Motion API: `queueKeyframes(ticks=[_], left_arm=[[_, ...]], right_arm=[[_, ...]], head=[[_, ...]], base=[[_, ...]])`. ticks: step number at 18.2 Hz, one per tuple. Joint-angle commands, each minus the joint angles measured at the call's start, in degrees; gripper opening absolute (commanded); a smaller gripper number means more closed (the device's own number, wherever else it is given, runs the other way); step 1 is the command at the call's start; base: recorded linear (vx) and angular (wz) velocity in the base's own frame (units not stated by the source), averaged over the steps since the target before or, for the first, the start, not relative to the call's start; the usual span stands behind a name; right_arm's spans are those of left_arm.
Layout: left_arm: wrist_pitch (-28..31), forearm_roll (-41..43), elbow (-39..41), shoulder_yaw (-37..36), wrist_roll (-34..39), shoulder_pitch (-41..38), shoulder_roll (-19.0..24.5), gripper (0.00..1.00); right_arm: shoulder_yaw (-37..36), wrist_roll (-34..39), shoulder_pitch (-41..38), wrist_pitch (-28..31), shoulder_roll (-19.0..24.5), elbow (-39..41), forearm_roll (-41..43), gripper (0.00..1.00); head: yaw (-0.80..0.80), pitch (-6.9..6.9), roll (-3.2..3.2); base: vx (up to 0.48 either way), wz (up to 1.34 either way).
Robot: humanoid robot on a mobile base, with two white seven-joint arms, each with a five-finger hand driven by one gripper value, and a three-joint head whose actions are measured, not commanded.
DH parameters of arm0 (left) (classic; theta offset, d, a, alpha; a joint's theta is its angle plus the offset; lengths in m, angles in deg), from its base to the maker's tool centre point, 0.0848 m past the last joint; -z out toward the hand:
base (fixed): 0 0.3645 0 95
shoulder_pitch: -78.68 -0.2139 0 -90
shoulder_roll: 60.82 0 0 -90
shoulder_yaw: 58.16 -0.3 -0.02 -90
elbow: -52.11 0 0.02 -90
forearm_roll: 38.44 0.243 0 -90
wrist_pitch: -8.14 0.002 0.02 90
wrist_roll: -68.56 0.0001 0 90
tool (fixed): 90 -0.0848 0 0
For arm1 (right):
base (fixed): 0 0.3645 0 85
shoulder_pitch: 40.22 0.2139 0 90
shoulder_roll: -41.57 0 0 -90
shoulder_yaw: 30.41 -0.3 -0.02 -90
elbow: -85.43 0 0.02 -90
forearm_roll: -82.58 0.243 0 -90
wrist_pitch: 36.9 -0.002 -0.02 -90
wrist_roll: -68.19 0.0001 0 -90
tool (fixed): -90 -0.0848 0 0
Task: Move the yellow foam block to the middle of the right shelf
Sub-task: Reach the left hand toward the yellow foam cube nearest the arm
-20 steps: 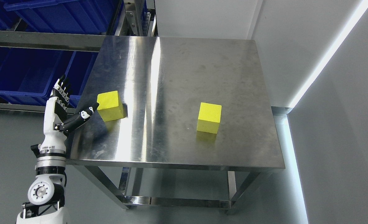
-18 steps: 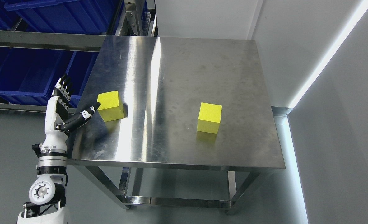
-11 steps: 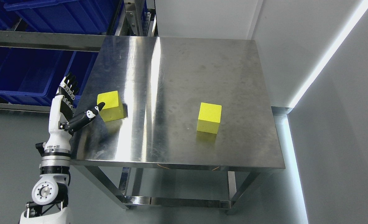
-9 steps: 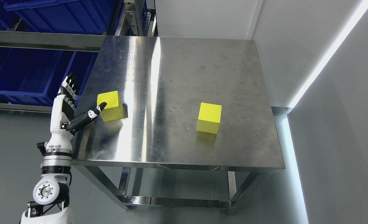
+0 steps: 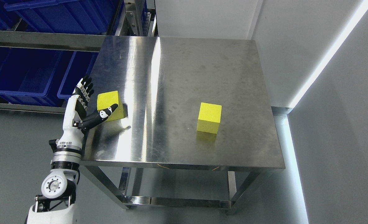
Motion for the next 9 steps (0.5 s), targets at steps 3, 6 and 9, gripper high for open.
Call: queueKeyframes(ticks=[3, 6, 9], left_arm=[[0.64, -0.35, -5.67, -2.74, -1.56, 3.53, 1.0, 1.0], [2.99, -0.18, -7.08, -3.45, -1.91, 3.35, 1.0, 1.0], [5.56, -0.09, -7.17, -3.36, -1.82, 3.26, 1.0, 1.0]], right_arm=[[-0.35, -0.01, 0.0, -0.03, -1.0, 1.0, -0.18, 1.0], [-0.44, -0.01, 0.0, -0.03, -1.0, 1.0, -0.18, 1.0], [-0.35, -0.01, 0.0, -0.03, -1.0, 1.0, -0.18, 1.0]], head=[[0.0, 0.0, 0.0], [0.0, 0.0, 0.0], [0.0, 0.0, 0.0]], base=[[0.0, 0.0], [0.0, 0.0], [0.0, 0.0]])
